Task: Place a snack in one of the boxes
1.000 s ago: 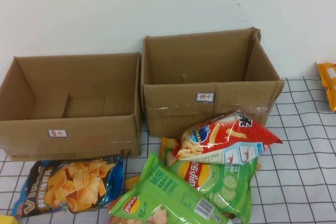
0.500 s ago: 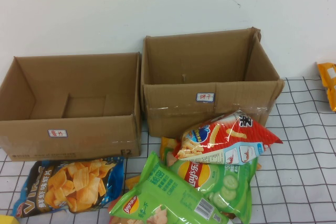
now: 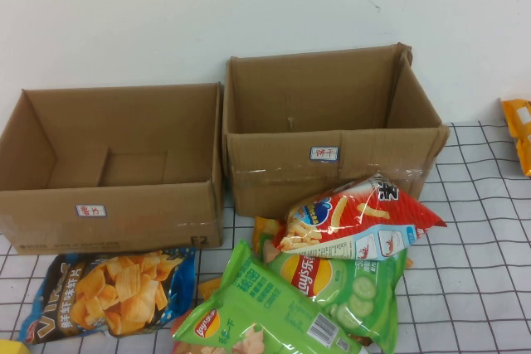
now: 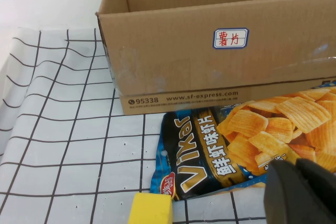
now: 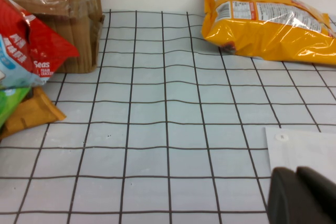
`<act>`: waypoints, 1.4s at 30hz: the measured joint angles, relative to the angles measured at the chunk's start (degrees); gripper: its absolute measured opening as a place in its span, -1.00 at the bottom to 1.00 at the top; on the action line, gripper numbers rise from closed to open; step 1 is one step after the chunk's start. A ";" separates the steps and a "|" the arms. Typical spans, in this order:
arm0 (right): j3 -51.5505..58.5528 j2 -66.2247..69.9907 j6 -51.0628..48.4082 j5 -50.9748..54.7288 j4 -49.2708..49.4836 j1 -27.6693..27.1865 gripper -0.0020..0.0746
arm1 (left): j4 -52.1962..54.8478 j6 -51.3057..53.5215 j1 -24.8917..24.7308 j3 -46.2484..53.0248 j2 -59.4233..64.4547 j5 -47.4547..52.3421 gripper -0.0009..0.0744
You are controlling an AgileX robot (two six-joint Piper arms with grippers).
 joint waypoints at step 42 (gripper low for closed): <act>0.00 0.00 -17.12 2.52 56.05 0.00 -0.95 | -43.52 11.73 0.00 -15.32 6.33 8.31 -0.98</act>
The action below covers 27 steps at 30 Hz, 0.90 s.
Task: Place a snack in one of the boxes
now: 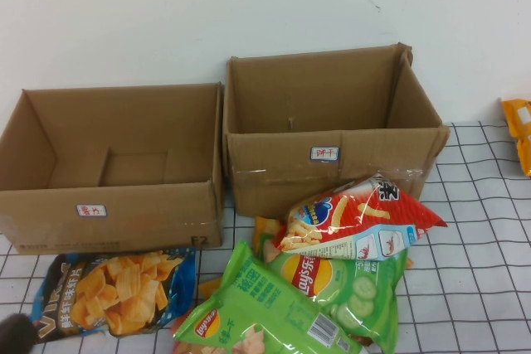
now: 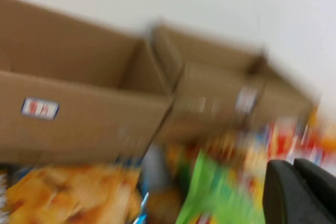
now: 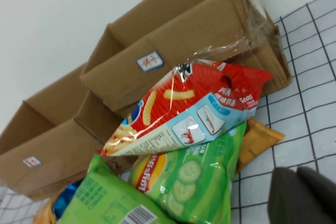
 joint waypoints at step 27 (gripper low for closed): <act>0.00 0.00 -4.15 1.07 0.00 0.00 -0.95 | 35.23 16.71 -34.62 -40.18 67.86 10.49 0.35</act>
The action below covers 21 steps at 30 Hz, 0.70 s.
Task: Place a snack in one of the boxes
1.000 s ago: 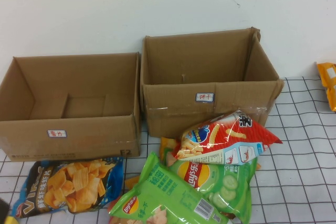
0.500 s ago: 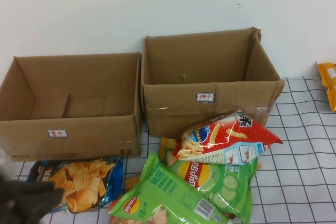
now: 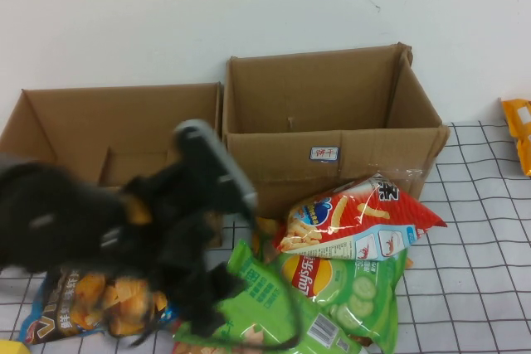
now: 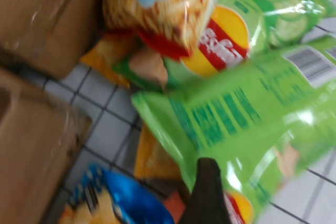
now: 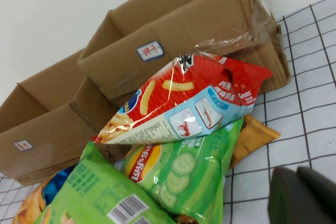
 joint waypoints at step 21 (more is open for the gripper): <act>0.00 0.00 -1.46 0.34 0.00 0.00 -0.95 | 39.33 -23.66 -12.00 -12.15 30.56 -14.49 0.38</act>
